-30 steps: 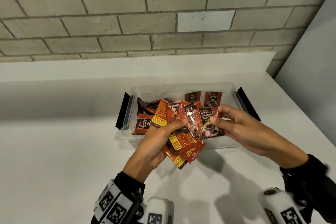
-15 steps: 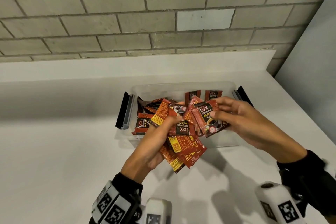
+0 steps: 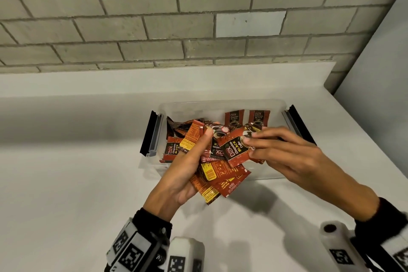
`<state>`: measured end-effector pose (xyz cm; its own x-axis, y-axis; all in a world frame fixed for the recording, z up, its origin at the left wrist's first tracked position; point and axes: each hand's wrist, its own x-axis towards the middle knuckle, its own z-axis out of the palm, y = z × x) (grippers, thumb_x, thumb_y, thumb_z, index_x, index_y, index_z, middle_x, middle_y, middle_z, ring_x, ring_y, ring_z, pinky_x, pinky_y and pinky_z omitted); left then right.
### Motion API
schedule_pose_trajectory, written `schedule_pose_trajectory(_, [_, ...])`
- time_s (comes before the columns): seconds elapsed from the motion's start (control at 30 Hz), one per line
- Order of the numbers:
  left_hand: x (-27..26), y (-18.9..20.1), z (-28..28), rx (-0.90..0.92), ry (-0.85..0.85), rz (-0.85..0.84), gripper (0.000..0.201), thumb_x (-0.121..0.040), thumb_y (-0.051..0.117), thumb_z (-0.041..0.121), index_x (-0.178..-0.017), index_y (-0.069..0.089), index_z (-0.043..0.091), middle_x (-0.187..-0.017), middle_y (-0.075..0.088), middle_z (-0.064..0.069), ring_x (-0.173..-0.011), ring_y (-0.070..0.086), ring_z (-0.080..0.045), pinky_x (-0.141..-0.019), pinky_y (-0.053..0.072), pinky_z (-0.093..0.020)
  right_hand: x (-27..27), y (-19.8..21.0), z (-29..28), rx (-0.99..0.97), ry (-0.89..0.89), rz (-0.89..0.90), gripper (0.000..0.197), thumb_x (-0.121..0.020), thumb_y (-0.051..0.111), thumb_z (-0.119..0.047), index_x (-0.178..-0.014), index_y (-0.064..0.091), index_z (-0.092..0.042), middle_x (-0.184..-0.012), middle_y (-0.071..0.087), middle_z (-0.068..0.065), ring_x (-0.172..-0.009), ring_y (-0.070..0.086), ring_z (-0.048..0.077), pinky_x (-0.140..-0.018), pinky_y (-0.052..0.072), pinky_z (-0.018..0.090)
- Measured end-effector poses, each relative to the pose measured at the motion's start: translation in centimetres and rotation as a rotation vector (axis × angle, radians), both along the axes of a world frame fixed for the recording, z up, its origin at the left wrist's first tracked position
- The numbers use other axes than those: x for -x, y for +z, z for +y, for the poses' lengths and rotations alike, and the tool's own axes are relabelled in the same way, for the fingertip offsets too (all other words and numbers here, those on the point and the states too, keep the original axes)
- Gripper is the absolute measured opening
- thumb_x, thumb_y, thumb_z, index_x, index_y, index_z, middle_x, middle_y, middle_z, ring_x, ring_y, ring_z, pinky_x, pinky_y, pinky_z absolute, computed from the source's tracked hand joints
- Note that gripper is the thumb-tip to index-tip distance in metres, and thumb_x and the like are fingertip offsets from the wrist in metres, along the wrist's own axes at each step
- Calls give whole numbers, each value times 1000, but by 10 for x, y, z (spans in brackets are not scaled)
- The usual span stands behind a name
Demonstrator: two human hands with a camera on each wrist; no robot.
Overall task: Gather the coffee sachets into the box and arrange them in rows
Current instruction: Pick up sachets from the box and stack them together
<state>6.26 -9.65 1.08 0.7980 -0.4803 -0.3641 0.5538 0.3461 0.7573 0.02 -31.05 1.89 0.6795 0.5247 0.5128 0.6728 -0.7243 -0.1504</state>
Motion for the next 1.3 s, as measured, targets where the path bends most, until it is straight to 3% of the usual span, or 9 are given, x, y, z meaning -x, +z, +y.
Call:
schedule_pose_trajectory(0.23, [-1,-6,0,-40,30,-48,31,-71,71,5,-100,63,11,-92,73,-16,-74,72,-28,-64,60,-39,0,-5,-6,37,-25,-60,31,-88,62,-6,-118,67,-11,-130,59,1,-123,53,18,-99,48,36])
schedule_pose_trajectory(0.37, [-6,-6,5,-99,74,-71,24,-76,70,4,-97,63,14,-91,74,-12,-77,72,-28,-68,60,-41,3,1,-13,-171,-115,-45,30,-88,57,2,-114,67,-8,-116,65,-1,-110,60,11,-93,46,22])
schedule_pose_trajectory(0.47, [-8,-6,9,-149,68,-97,27,-76,70,3,-99,63,15,-97,73,-14,-84,71,-31,-70,60,-41,4,12,-17,-491,-231,175,34,-91,60,-5,-111,61,-32,-103,66,-12,-95,63,4,-80,45,11])
schedule_pose_trajectory(0.57, [-7,-7,7,-181,-4,-121,29,-74,71,0,-99,64,14,-97,74,-14,-83,71,-30,-68,60,-39,0,28,-18,-760,-147,534,24,-85,56,-21,-105,60,-33,-103,65,-10,-99,63,11,-82,52,23])
schedule_pose_trajectory(0.67, [-3,-5,3,-204,-101,-141,26,-74,71,-3,-95,65,13,-91,74,-12,-76,72,-26,-69,60,-37,-11,35,-13,-564,-95,730,25,-89,55,-22,-114,54,-25,-110,62,-8,-107,61,14,-85,55,32])
schedule_pose_trajectory(0.83, [0,0,0,-199,-181,-167,26,-74,70,-4,-95,67,12,-97,74,-14,-81,72,-27,-73,60,-38,-22,32,-1,-272,-102,871,21,-97,47,-23,-113,44,-36,-104,65,-10,-97,63,5,-73,55,29])
schedule_pose_trajectory(1.0, [1,-1,1,-170,-137,-108,31,-71,71,13,-101,62,15,-101,72,-14,-87,70,-29,-83,56,-43,-24,22,-4,-336,-134,898,21,-96,48,-18,-114,46,-30,-109,64,-6,-102,62,8,-84,53,31])
schedule_pose_trajectory(1.1, [0,-2,1,-166,-97,-70,16,-83,64,8,-97,61,14,-88,73,-10,-76,70,-24,-75,58,-38,-24,16,-12,-451,-160,942,23,-95,50,-14,-116,49,-24,-112,65,-5,-106,62,8,-85,54,30])
schedule_pose_trajectory(1.3, [-3,-4,2,-166,-75,-150,23,-82,64,0,-93,68,20,-89,75,-6,-76,73,-23,-67,60,-35,-15,15,-22,-636,-198,998,29,-95,47,-5,-118,53,-22,-109,67,-4,-103,63,11,-85,53,27])
